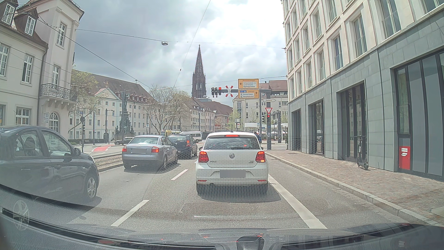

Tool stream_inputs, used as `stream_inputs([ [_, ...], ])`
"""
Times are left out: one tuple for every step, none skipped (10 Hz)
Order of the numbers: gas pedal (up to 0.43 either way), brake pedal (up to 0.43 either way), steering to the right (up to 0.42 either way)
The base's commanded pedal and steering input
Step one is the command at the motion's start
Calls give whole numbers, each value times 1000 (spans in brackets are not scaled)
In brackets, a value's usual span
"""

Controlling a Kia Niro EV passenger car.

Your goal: Follow the waypoints while adhering to traffic rules and regulations

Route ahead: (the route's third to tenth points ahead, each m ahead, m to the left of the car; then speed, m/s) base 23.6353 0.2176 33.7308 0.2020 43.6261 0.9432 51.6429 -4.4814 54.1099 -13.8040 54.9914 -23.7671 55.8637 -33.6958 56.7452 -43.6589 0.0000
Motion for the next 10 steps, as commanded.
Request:
stream_inputs([
  [0,232,-11],
  [0,232,-11],
  [0,232,-11],
  [0,232,-11],
  [0,232,-11],
  [0,232,-11],
  [0,232,-11],
  [0,232,-11],
  [0,232,-11],
  [0,232,-11],
])
